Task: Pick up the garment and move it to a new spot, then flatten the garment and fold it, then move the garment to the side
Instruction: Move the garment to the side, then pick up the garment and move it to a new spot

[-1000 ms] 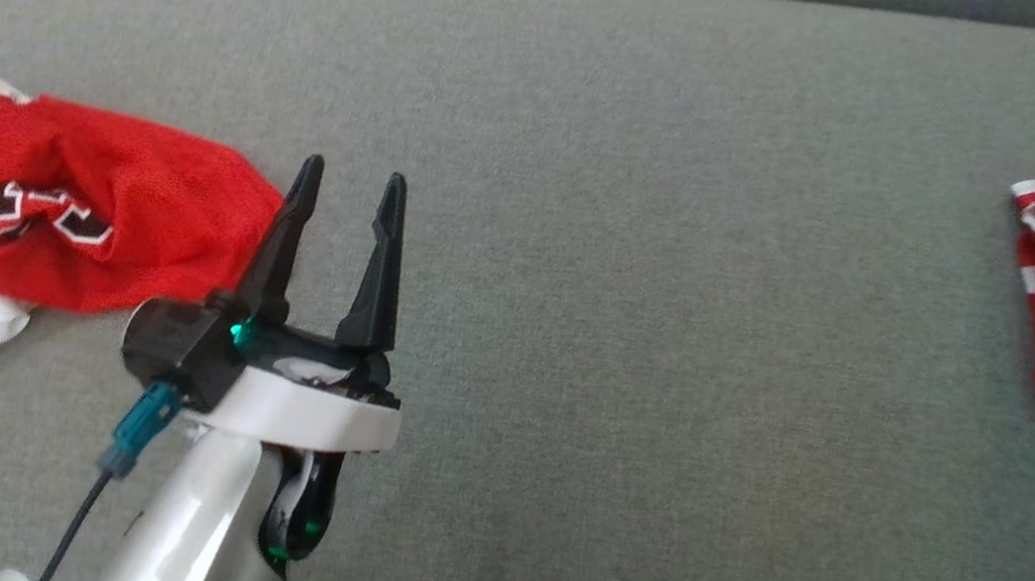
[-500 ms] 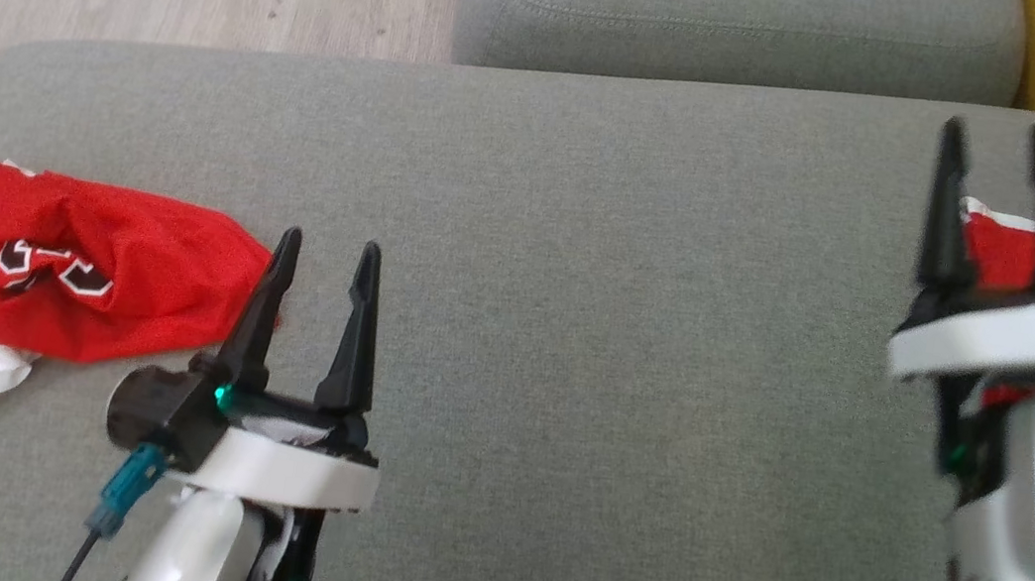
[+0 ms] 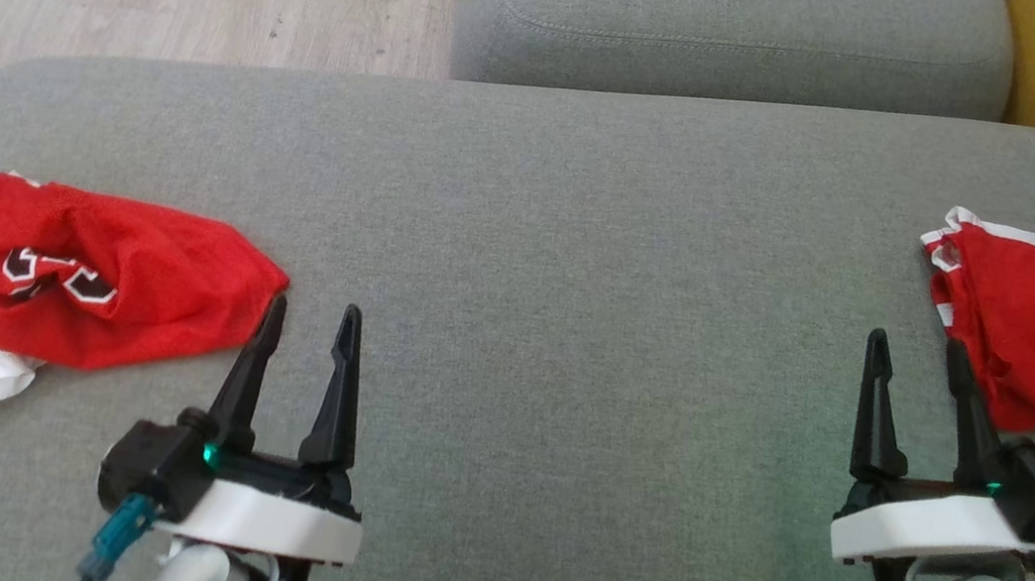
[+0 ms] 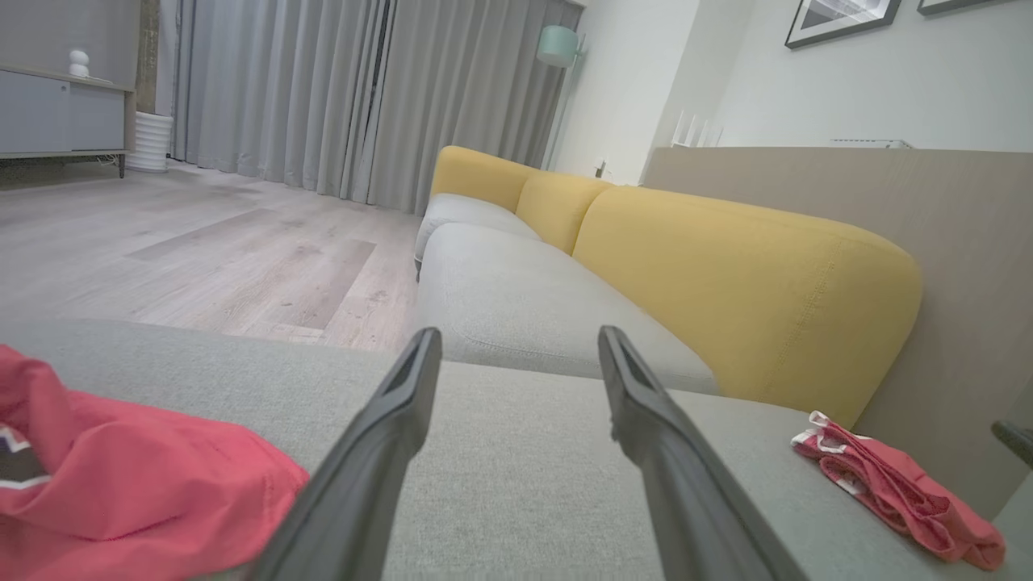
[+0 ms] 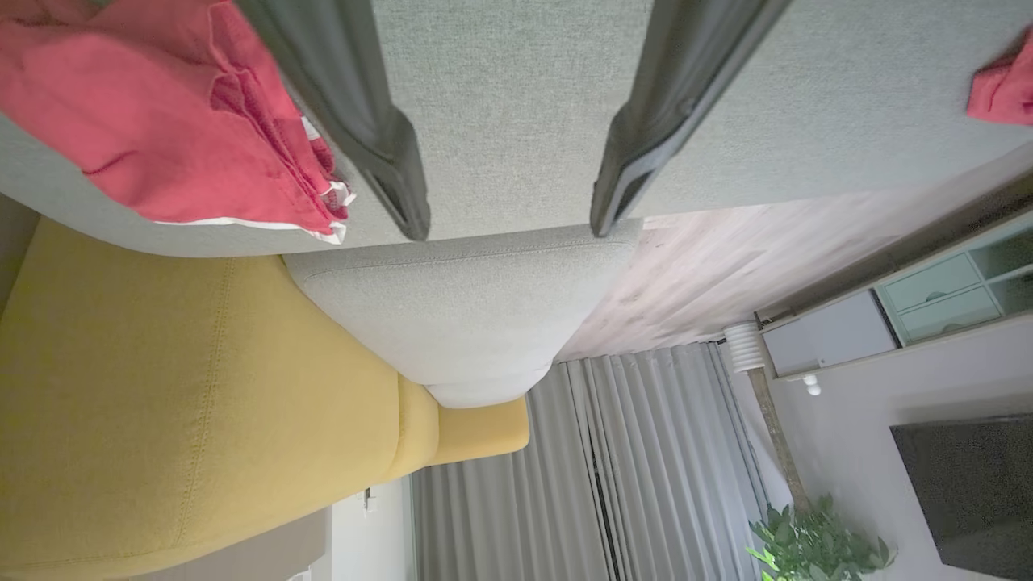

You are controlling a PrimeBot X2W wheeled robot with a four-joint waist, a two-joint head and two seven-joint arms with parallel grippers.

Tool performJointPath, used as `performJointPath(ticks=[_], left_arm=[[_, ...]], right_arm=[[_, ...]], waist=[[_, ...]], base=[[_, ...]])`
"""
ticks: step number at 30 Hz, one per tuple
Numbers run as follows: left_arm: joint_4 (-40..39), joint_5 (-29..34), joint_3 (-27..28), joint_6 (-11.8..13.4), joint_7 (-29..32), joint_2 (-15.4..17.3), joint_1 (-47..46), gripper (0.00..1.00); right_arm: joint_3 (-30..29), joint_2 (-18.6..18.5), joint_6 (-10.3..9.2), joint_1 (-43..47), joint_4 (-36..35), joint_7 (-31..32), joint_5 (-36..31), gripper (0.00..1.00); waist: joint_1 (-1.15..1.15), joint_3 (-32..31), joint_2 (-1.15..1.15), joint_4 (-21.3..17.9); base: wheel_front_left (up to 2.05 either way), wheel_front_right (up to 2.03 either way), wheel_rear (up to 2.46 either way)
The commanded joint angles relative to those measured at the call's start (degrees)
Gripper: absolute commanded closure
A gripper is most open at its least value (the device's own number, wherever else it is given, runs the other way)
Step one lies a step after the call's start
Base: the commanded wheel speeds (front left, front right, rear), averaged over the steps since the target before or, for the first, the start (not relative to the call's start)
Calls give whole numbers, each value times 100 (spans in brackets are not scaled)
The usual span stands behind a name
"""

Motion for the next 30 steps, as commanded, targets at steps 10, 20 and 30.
performJointPath(ticks=[10,20,30], left_arm=[[-291,121,270,-25,-36,19,-39,0],[-240,181,297,-7,-36,19,-91,0],[-190,262,479,26,-36,19,91,0]], right_arm=[[185,19,39,-88,-443,-77,70,0],[251,20,39,39,-415,-77,169,0],[697,20,39,175,-359,-77,327,0]], waist=[[1,-15,0,-88],[1,-64,0,154],[1,-272,0,796]], base=[[0,0,0],[0,0,0],[0,0,0]])
